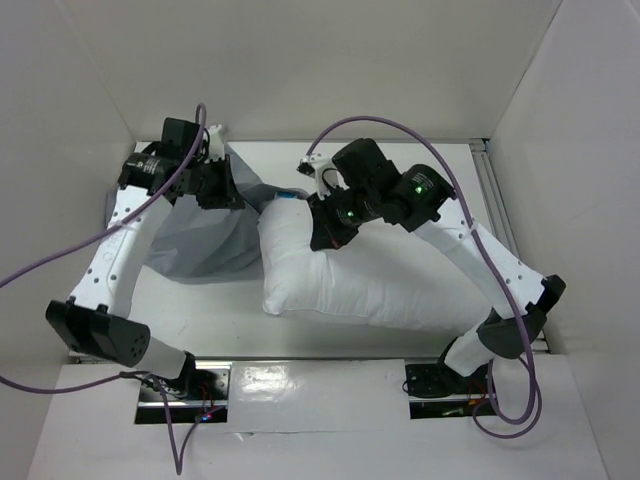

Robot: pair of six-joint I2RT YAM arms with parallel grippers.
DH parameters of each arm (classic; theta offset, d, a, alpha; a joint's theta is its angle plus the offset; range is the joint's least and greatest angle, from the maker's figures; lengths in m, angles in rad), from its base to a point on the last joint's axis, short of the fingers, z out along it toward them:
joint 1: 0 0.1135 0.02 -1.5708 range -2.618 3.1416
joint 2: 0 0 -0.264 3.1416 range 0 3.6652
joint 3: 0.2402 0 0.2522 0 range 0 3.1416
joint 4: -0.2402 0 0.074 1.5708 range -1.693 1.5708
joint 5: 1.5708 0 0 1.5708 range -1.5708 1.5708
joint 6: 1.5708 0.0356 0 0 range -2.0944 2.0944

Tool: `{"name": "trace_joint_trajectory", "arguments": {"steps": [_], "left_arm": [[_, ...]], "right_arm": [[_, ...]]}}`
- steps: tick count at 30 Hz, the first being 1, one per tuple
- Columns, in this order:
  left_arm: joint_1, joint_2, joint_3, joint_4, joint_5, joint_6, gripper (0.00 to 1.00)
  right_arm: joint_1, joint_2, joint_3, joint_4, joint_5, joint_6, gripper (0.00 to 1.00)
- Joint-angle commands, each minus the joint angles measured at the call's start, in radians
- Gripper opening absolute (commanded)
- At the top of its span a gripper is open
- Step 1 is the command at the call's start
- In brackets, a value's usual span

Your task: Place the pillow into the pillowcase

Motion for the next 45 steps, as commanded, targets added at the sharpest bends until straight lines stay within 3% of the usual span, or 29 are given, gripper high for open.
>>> {"name": "trace_joint_trajectory", "arguments": {"steps": [1,7,14,21,25,26,31,34,35,37,40,43,45], "left_arm": [[-0.025,-0.074,0.057,-0.037,0.033,0.008,0.00],[-0.070,-0.096,-0.027,-0.067,0.009,0.018,0.00],[-0.079,-0.143,-0.189,-0.087,-0.119,0.009,0.00],[-0.079,-0.162,-0.190,-0.087,-0.094,0.000,0.00],[-0.079,-0.162,-0.177,-0.087,-0.037,0.018,0.00],[-0.079,-0.162,-0.177,-0.087,-0.037,0.032,0.00],[-0.079,-0.143,-0.202,-0.077,0.007,0.046,0.00],[-0.079,-0.143,-0.213,-0.077,0.016,0.046,0.00],[-0.079,-0.143,-0.213,-0.077,0.016,0.046,0.00],[-0.079,-0.143,-0.213,-0.077,0.003,0.046,0.00],[-0.079,-0.131,-0.222,-0.077,-0.051,0.034,0.00],[-0.079,-0.122,-0.222,-0.066,-0.089,-0.011,0.00],[-0.079,-0.111,-0.222,-0.057,-0.111,-0.034,0.00]], "right_arm": [[0.002,0.019,0.090,0.027,-0.032,-0.029,0.00],[0.002,0.076,0.137,0.067,0.005,-0.061,0.00],[-0.094,0.109,0.116,0.057,-0.006,-0.116,0.00],[-0.190,0.171,0.116,0.099,-0.050,-0.176,0.00],[-0.181,0.214,0.085,0.211,0.069,-0.097,0.00],[-0.170,0.228,0.062,0.250,0.113,-0.007,0.00],[-0.116,0.217,-0.168,0.566,0.227,0.184,0.00],[-0.087,0.246,-0.196,0.581,0.311,0.245,0.00],[-0.087,0.257,-0.183,0.581,0.312,0.256,0.09],[-0.075,0.246,-0.156,0.568,0.339,0.256,0.42],[-0.026,0.205,-0.124,0.507,0.387,0.226,0.78],[0.051,0.191,-0.114,0.443,0.512,0.207,1.00],[0.126,0.191,-0.114,0.381,0.600,0.216,1.00]]}}
